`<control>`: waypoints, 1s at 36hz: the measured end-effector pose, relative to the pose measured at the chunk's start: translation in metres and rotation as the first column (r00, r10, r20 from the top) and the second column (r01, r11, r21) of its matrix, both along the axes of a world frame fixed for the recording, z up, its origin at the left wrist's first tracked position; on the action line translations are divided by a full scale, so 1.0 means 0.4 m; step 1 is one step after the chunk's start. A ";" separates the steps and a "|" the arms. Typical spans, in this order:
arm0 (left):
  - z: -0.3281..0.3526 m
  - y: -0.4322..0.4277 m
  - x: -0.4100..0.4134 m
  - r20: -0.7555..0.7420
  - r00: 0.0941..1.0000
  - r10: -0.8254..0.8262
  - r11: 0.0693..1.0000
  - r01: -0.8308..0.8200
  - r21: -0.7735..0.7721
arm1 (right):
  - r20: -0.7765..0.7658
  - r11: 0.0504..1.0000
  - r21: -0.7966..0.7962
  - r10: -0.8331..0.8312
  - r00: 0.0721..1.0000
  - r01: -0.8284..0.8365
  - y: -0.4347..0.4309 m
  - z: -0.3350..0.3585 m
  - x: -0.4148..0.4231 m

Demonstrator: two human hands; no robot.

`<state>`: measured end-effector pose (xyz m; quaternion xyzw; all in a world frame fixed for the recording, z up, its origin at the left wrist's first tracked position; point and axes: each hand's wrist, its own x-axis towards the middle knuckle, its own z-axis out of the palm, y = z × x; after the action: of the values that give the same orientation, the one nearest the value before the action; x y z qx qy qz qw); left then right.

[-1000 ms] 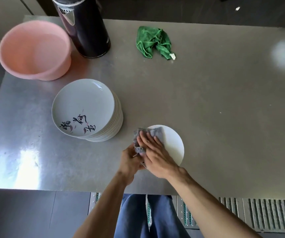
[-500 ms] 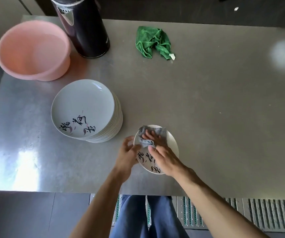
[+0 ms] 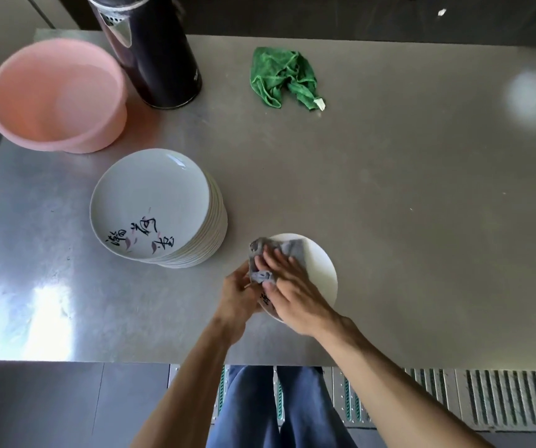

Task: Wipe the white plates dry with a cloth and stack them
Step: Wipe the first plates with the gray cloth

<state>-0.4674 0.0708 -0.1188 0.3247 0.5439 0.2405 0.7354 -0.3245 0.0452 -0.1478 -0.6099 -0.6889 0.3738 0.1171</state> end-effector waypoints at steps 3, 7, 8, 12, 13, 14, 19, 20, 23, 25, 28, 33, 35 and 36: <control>-0.002 -0.004 0.002 0.018 1.000 -0.009 1.000 0.009 -0.009 | 0.027 0.997 -0.013 -0.076 0.997 0.077 -0.003 -0.005 0.010; -0.012 -0.018 0.011 0.005 0.991 0.132 0.990 -0.132 -0.054 | 0.134 1.000 0.010 0.001 0.991 -0.002 0.002 -0.020 0.008; -0.016 -0.030 0.016 -0.009 0.981 0.196 0.976 -0.196 -0.097 | 0.176 0.998 0.001 -0.065 0.982 0.066 0.005 -0.025 0.015; -0.030 -0.078 0.047 -0.010 0.930 0.367 0.905 -0.360 -0.226 | 0.219 0.951 -0.054 -0.287 0.933 0.306 0.022 -0.029 0.022; -0.033 -0.081 0.052 -0.018 0.929 0.369 0.903 -0.363 -0.229 | 0.196 0.953 -0.060 -0.280 0.940 0.296 0.022 -0.027 0.016; -0.031 -0.079 0.052 -0.031 0.935 0.353 0.910 -0.351 -0.221 | 0.147 0.959 -0.061 -0.264 0.953 0.275 0.022 -0.023 0.011; -0.034 -0.063 0.019 -0.016 0.979 0.202 0.969 -0.203 -0.139 | -0.183 0.996 -0.091 -0.026 0.983 0.010 -0.015 0.008 0.023; -0.038 -0.064 0.009 -0.036 0.979 0.200 0.969 -0.203 -0.141 | -0.118 0.997 -0.075 0.002 0.993 -0.011 -0.016 0.001 0.033; -0.038 -0.059 -0.004 0.020 0.989 0.144 0.983 -0.141 -0.121 | 0.189 0.984 -0.075 -0.143 0.971 0.159 -0.007 -0.011 0.054; -0.026 -0.047 -0.006 0.035 0.996 0.087 0.993 -0.084 -0.082 | 0.117 0.993 -0.040 -0.103 0.988 0.108 -0.012 -0.002 0.033; -0.018 -0.035 -0.008 0.036 0.998 0.049 0.998 -0.047 -0.032 | 0.001 0.993 0.033 0.110 0.994 -0.110 -0.039 -0.005 0.016; -0.019 -0.042 -0.002 0.025 0.997 0.068 0.996 -0.066 -0.056 | 0.090 0.990 -0.028 -0.135 0.987 0.138 -0.029 -0.018 0.045; -0.016 -0.042 0.000 0.053 0.997 0.054 0.998 -0.052 -0.038 | 0.035 0.999 0.037 0.034 0.999 -0.036 -0.041 -0.015 0.036; -0.016 -0.043 0.000 0.056 0.997 0.048 0.998 -0.046 -0.035 | 0.019 0.998 0.039 0.055 0.998 -0.055 -0.044 -0.013 0.037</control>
<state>-0.4673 0.0538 -0.1254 0.2926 0.5344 0.2577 0.7500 -0.3097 0.0277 -0.1531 -0.5916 -0.7137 0.3577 0.1125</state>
